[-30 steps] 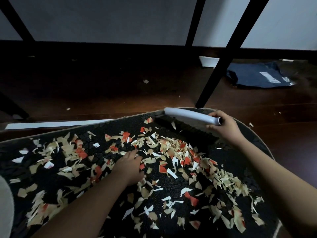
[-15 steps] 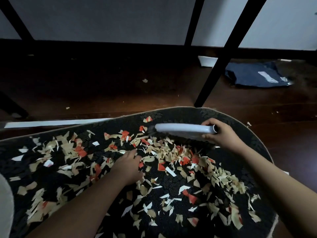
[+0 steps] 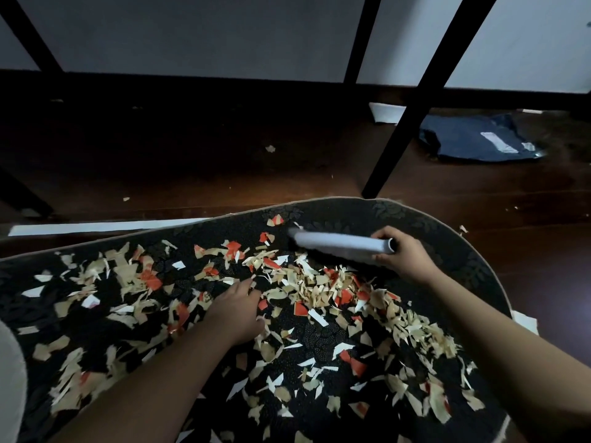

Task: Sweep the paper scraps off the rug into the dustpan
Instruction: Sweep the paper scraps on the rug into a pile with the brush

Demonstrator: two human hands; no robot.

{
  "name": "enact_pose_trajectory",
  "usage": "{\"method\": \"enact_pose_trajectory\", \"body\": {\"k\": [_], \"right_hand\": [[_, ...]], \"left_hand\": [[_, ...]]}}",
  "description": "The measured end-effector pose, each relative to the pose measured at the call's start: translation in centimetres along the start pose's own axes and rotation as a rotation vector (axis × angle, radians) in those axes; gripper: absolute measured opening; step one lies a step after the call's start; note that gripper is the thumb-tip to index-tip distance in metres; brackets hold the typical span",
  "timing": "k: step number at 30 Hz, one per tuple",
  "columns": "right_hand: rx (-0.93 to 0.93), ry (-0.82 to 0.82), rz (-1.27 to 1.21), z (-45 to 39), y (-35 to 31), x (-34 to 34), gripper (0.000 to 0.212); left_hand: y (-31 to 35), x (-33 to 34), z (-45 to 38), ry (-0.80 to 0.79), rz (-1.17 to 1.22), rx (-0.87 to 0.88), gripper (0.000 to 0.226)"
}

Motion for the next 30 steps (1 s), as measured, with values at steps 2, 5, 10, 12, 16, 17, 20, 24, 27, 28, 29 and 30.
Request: {"method": "enact_pose_trajectory", "body": {"k": [2,5,10,12,16,17,20,24,27,28,29,30], "right_hand": [[-0.040,-0.023,0.007,0.6,-0.2,-0.6,0.030],[-0.065,0.073,-0.053,0.7,-0.6,-2.7,0.032],[0.052,0.246,-0.091,-0.4,0.8,-4.5,0.031],[0.135,0.254,-0.044,-0.5,1.7,-3.8,0.029],[0.136,0.145,-0.067,0.3,1.8,-1.5,0.029],[0.114,0.100,-0.053,0.6,1.7,-1.0,0.029],[0.060,0.031,-0.029,1.4,1.6,-1.2,0.030],[0.012,0.108,-0.088,1.6,1.3,-4.0,0.029],[0.034,0.216,-0.115,1.1,1.6,-4.8,0.029],[0.071,0.238,-0.103,1.0,1.9,-4.6,0.029],[0.112,0.258,-0.084,0.9,2.1,-4.2,0.029],[0.155,0.275,-0.072,0.9,2.4,-3.7,0.028]], "left_hand": [[0.2,0.0,0.1,-0.001,0.004,0.006,0.068],[0.5,-0.2,0.2,0.004,0.000,0.014,0.066],[0.7,-0.2,0.1,-0.003,0.002,0.009,0.069],[0.8,0.0,0.0,-0.003,-0.001,0.014,0.068],[1.0,0.4,0.0,0.007,-0.011,0.026,0.068],[1.0,0.4,0.0,0.007,-0.013,0.030,0.069],[1.2,0.5,-0.1,0.012,-0.018,0.037,0.070],[1.5,0.5,-0.1,0.008,-0.029,0.040,0.070],[1.5,0.5,-0.2,0.001,-0.025,0.033,0.071],[1.6,0.5,-0.2,-0.001,-0.027,0.031,0.071],[1.7,0.5,-0.2,0.000,-0.030,0.030,0.071],[1.7,0.6,-0.2,0.000,-0.032,0.027,0.070]]}}
Point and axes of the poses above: each hand's wrist, its own z-axis away from the middle knuckle, its own x-axis out of the palm, y = z × x, the point moved 4 cm from there along -z, towards the middle knuckle, and after that the axes turned 2 degrees about -x, right-handed, at the moved point
